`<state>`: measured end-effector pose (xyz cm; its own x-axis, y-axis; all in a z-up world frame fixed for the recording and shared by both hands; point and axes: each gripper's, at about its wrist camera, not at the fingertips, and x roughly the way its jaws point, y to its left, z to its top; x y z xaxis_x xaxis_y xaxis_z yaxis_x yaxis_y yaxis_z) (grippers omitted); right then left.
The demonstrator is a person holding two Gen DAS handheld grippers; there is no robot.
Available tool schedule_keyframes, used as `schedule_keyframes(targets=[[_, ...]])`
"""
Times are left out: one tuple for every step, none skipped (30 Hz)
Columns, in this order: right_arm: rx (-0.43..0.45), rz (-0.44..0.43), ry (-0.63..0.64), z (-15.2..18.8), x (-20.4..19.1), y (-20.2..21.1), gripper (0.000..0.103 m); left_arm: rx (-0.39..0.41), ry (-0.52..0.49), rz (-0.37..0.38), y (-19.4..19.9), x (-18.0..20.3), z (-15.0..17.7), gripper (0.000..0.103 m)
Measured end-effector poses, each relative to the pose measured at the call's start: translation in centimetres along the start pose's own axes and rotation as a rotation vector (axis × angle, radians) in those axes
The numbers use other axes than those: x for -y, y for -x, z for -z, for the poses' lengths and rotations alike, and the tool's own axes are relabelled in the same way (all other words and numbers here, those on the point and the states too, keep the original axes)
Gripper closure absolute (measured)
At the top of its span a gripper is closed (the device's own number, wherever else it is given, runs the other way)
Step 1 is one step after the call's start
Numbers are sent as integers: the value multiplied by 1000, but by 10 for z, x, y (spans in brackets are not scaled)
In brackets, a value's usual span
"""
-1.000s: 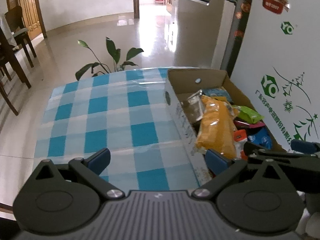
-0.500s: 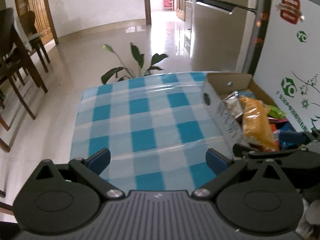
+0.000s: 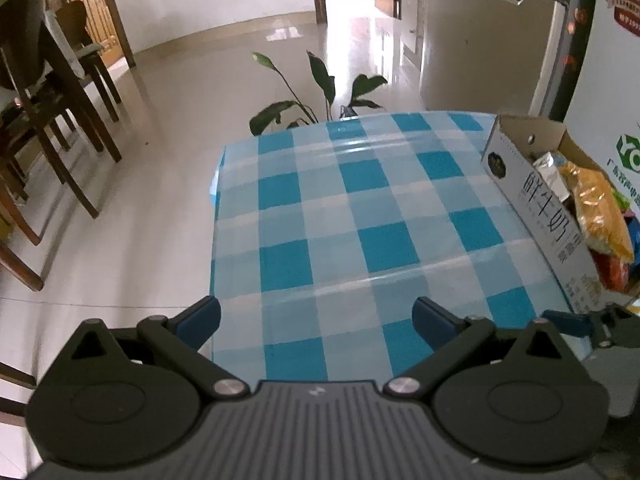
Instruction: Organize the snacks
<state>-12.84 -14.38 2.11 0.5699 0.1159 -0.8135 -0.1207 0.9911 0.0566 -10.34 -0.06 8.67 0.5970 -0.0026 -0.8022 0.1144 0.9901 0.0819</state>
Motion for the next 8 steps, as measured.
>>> schedule_keyframes(targets=[[8, 3, 10, 2, -4, -5, 0, -8, -1, 8, -4, -1, 1, 1], [16, 2, 23, 4, -8, -10, 0, -14, 0, 15, -7, -2, 2, 1], [18, 0, 36, 5, -11, -15, 0, -19, -2, 22, -10, -3, 4, 1], [17, -1, 55, 7, -15, -20, 0, -23, -8, 28, -13, -3, 5, 1], [19, -2, 74, 9, -18, -24, 0, -26, -16, 30, -15, -3, 5, 1], [26, -2, 96, 11, -22, -29, 0, -27, -23, 26, -18, -3, 6, 1], [33, 2, 111, 12, -25, -33, 0, -28, -26, 24, -20, -3, 6, 1], [39, 9, 123, 13, -27, -37, 0, -26, -22, 26, -22, -4, 6, 1]])
